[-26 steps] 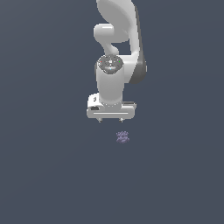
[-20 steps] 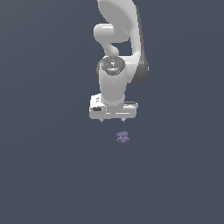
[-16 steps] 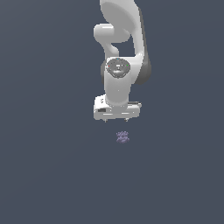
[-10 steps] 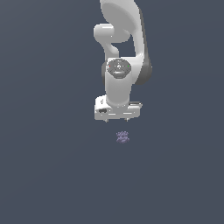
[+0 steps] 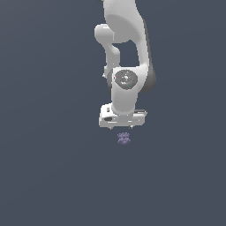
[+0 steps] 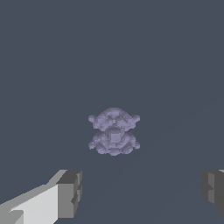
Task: Pick up the object and move it to a goal position.
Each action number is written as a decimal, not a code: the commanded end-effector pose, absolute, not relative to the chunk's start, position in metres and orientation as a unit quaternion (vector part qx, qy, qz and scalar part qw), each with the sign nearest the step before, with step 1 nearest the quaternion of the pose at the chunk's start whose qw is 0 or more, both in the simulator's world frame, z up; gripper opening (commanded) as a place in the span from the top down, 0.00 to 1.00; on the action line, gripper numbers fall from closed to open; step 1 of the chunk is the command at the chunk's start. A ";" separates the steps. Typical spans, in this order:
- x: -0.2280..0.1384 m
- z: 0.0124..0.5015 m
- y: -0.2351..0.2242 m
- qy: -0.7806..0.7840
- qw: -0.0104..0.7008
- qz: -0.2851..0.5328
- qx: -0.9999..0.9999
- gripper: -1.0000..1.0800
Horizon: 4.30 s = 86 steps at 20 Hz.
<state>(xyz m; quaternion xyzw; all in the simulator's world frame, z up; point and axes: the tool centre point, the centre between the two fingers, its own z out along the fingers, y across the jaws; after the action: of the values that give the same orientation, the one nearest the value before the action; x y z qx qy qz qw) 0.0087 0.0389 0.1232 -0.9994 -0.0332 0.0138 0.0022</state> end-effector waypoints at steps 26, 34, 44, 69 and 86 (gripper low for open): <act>0.025 0.045 0.058 -0.035 0.000 0.000 -0.999 0.04; 0.026 0.044 0.058 -0.035 0.000 0.000 -0.999 1.00; 0.023 0.048 0.051 -0.035 0.000 0.000 -0.999 1.00; -0.067 0.155 -0.165 -0.034 0.001 0.000 -0.999 1.00; -0.087 0.186 -0.228 -0.035 0.000 0.000 -0.999 1.00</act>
<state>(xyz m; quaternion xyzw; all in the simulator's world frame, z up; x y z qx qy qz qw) -0.0877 -0.2297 0.1865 -0.9994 -0.0339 -0.0002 -0.0001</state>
